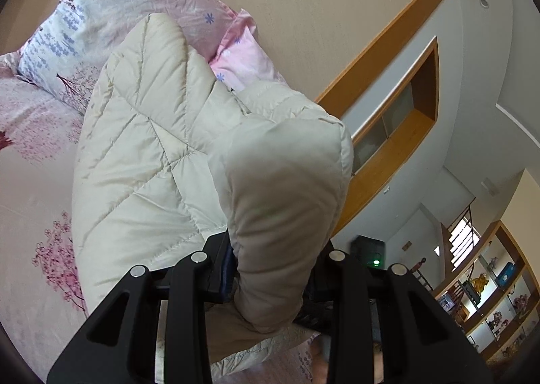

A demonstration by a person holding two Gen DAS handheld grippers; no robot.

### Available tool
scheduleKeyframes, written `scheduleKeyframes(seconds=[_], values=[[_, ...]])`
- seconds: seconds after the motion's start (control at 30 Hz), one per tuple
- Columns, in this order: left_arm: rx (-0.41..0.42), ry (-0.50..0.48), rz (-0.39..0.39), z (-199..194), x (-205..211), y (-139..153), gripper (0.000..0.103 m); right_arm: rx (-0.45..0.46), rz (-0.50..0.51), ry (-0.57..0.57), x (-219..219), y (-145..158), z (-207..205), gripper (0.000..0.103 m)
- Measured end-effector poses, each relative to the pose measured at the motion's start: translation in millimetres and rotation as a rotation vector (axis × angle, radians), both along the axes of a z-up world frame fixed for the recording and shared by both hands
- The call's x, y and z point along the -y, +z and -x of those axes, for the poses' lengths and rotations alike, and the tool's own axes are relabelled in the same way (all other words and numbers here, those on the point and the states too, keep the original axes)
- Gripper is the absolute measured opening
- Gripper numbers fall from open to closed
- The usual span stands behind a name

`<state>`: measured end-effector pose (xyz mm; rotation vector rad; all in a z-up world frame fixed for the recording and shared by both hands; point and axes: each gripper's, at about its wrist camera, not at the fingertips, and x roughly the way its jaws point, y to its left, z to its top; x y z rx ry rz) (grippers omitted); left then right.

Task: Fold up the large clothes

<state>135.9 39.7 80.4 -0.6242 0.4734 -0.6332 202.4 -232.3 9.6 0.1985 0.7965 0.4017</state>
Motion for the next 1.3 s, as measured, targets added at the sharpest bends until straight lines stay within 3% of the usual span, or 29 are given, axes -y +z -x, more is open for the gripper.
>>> scheduleKeyframes(seconds=[0.07, 0.13, 0.3, 0.5, 0.67, 0.87, 1.07, 1.13, 1.3], values=[[-0.002, -0.01, -0.001, 0, 5, -1, 0.032, -0.044, 0.066, -0.078, 19, -10, -7, 0.042], [-0.001, -0.026, -0.006, -1, 11, -2, 0.032, -0.129, 0.021, -0.077, 30, -27, -24, 0.04], [0.005, -0.096, -0.071, -4, 42, -4, 0.032, -0.142, 0.034, -0.042, 19, -35, -48, 0.04], [-0.056, -0.217, -0.107, -13, 78, -23, 0.032, -0.183, -0.035, 0.001, 20, -40, -69, 0.04], [-0.061, -0.225, -0.131, -12, 91, -34, 0.032, -0.168, -0.087, 0.032, 36, -38, -75, 0.038], [-0.105, -0.226, -0.176, -14, 100, -45, 0.032, -0.09, -0.097, -0.036, 90, -15, -46, 0.04], [-0.048, -0.239, -0.361, -3, 127, -50, 0.033, -0.042, -0.216, -0.19, 161, 2, -28, 0.047], [-0.027, -0.252, -0.449, 1, 138, -54, 0.035, -0.023, -0.284, -0.189, 167, 9, -23, 0.048], [0.032, -0.276, -0.647, 12, 164, -62, 0.04, 0.045, -0.401, -0.09, 164, 37, 5, 0.061]])
